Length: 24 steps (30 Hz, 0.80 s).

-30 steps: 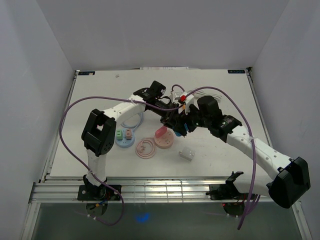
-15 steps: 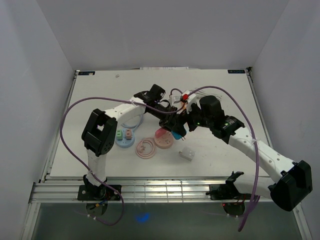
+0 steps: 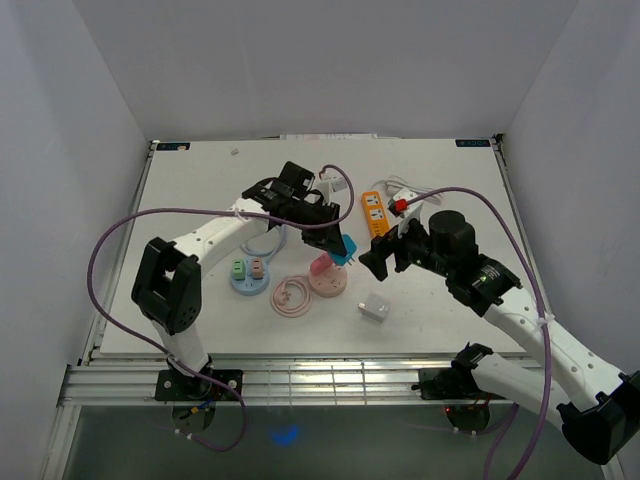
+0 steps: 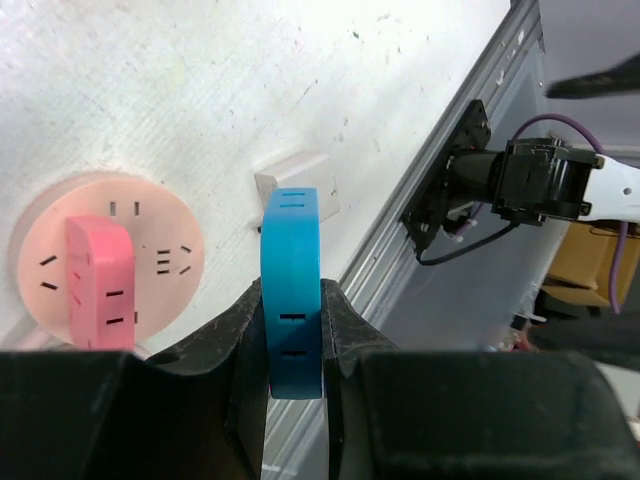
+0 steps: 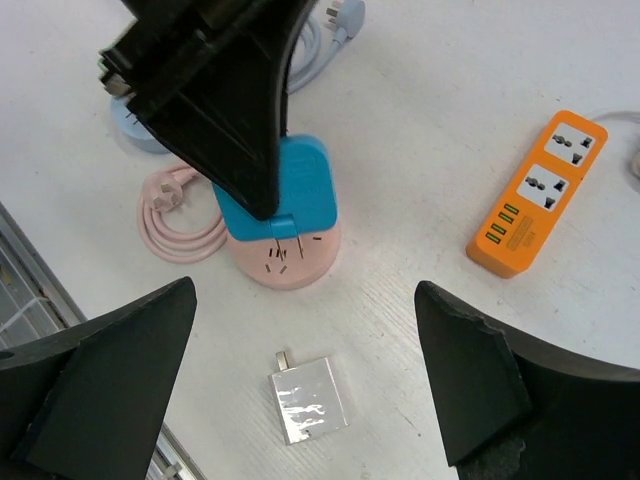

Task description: Insert the plug

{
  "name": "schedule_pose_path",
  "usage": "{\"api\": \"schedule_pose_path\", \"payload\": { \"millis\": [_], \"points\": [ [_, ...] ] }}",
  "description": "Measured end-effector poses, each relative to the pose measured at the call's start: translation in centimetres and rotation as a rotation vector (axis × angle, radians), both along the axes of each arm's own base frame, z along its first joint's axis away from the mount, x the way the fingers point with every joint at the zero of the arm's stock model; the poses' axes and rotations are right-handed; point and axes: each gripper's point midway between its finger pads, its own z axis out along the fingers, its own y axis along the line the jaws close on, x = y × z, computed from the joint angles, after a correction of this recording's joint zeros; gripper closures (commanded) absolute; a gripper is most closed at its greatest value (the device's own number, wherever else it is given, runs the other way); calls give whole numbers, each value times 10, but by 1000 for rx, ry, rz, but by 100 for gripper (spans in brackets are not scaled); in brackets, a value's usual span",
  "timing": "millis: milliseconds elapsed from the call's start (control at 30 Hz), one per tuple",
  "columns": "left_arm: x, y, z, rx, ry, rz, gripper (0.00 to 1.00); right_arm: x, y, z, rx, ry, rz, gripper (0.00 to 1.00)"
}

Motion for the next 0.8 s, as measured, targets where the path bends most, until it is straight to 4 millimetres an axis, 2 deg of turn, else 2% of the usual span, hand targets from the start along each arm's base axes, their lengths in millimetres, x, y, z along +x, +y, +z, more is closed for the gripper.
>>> {"api": "schedule_pose_path", "payload": {
  "millis": [133,233,500,700,800],
  "points": [
    [2,8,17,-13,-110,28,100,0,-6,-9,6,10,-36,6],
    [3,13,22,-16,-171,31,100,0,-12,-21,4,28,-70,8],
    [-4,31,1,99,-315,24,100,4,-26,-42,49,51,-189,9],
    [-7,33,10,147,-453,36,100,12,-33,-61,63,99,-282,9],
    [-7,33,3,179,-499,42,100,19,-39,-73,54,133,-340,9]
  ]
}}
